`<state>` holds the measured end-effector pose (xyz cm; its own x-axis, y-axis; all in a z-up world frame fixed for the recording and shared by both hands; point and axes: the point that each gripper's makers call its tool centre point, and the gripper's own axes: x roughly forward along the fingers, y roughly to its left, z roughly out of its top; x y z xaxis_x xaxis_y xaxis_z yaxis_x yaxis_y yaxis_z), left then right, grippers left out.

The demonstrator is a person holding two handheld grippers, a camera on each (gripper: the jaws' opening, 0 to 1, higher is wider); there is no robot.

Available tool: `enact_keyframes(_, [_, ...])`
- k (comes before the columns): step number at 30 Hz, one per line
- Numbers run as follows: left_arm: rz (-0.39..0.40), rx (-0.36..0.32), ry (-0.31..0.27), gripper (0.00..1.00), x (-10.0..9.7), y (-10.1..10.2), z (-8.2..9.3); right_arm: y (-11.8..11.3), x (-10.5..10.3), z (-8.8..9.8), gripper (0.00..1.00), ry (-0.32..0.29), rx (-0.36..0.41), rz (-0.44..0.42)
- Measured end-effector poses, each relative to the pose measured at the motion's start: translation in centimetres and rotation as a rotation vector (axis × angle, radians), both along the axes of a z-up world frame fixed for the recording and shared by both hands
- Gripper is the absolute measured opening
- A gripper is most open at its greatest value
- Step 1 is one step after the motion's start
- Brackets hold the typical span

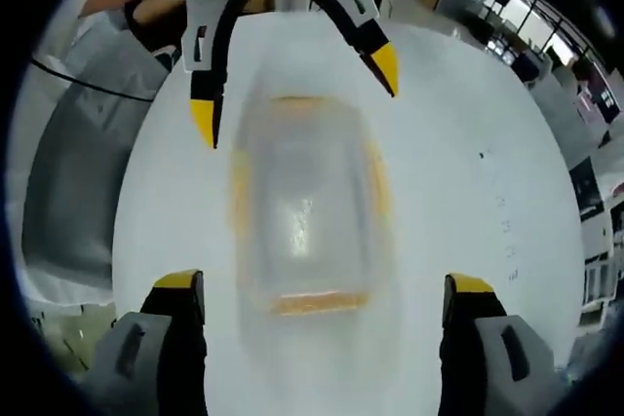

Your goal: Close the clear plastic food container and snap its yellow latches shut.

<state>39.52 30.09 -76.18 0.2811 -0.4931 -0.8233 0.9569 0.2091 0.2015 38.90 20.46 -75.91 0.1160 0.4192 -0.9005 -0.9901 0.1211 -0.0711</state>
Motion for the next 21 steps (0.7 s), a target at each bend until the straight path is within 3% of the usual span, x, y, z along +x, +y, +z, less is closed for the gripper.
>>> enact_keyframes(7, [0.048,-0.072,-0.036,0.99,-1.1,0.8,2.3,0.1,-1.5,1.7,0.98,-0.037,0.029,-0.036])
enact_keyframes(21, [0.125,-0.193,-0.096,0.99,-5.5,3.7,6.5,1.1,-5.3,4.7,0.95,-0.089,0.105,-0.108])
